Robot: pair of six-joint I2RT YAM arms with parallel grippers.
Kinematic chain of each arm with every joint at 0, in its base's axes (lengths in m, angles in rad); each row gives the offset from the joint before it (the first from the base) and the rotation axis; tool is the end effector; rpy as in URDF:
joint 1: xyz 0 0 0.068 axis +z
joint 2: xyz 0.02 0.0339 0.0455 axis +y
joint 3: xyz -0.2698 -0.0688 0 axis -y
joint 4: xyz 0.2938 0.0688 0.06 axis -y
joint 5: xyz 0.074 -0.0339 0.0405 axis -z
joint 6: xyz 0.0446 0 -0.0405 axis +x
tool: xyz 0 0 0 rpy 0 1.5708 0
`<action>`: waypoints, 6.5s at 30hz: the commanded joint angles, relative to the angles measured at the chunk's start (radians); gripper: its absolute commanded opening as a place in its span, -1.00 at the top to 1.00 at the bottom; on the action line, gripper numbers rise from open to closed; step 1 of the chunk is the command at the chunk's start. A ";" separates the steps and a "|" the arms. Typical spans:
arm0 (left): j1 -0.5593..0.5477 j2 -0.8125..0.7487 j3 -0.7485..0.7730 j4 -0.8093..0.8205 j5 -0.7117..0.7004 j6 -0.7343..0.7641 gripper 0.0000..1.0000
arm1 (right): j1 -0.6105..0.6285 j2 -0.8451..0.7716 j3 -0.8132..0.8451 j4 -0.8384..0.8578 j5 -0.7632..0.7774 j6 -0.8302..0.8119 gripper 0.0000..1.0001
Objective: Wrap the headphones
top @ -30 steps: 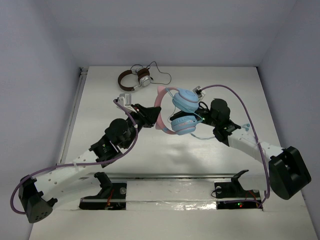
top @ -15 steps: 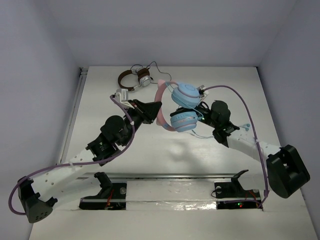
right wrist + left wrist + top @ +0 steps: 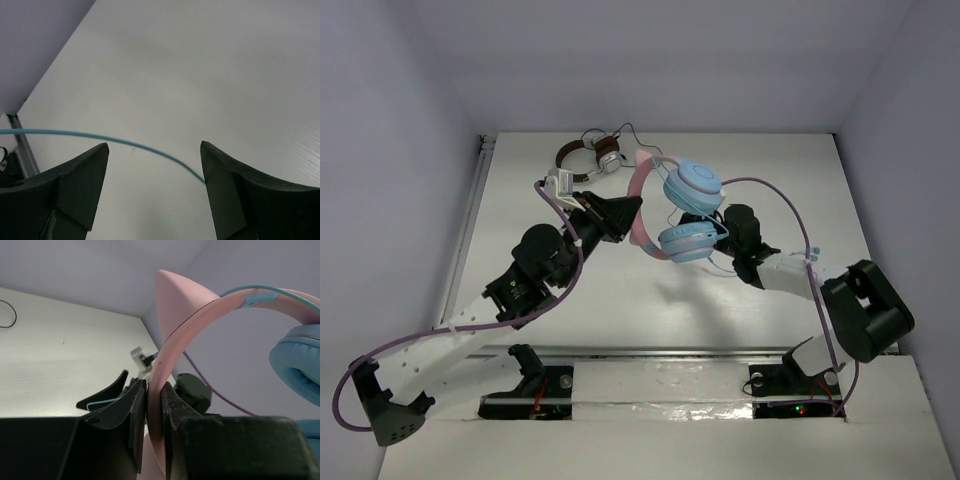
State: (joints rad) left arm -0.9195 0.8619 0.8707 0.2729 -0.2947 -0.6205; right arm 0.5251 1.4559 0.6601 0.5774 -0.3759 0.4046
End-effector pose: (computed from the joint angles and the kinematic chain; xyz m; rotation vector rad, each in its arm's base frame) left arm 0.1617 -0.1907 0.4133 -0.0631 1.3864 -1.1160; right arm 0.2949 0.1897 0.1886 -0.3966 1.8453 0.9884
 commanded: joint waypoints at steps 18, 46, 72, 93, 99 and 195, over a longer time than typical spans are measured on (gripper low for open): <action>-0.002 -0.110 0.133 0.067 -0.241 0.126 1.00 | 0.027 0.015 -0.162 0.164 0.042 0.215 -0.25; -0.002 -0.015 -0.042 0.236 -0.843 0.444 1.00 | 0.535 -0.503 0.188 -0.918 0.640 0.136 1.00; 0.057 0.222 -0.128 -0.043 -0.637 0.212 1.00 | 0.632 -0.374 0.630 -1.185 0.796 -0.065 1.00; -0.004 0.069 -0.300 -0.227 -0.265 0.096 1.00 | 0.613 -0.223 0.622 -1.033 1.091 -0.279 1.00; -0.013 -0.027 -0.308 -0.271 -0.169 0.093 1.00 | 0.582 -0.206 0.589 -0.936 1.158 -0.325 1.00; -0.013 0.072 0.300 -0.411 -0.141 0.225 1.00 | 0.233 -0.014 -0.372 0.257 0.427 0.372 -0.09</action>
State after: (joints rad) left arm -0.9295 0.9440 1.0977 -0.2699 -0.4240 -0.3748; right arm 0.7479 1.4345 0.2943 0.7536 0.0292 0.7666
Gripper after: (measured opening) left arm 0.116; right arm 0.547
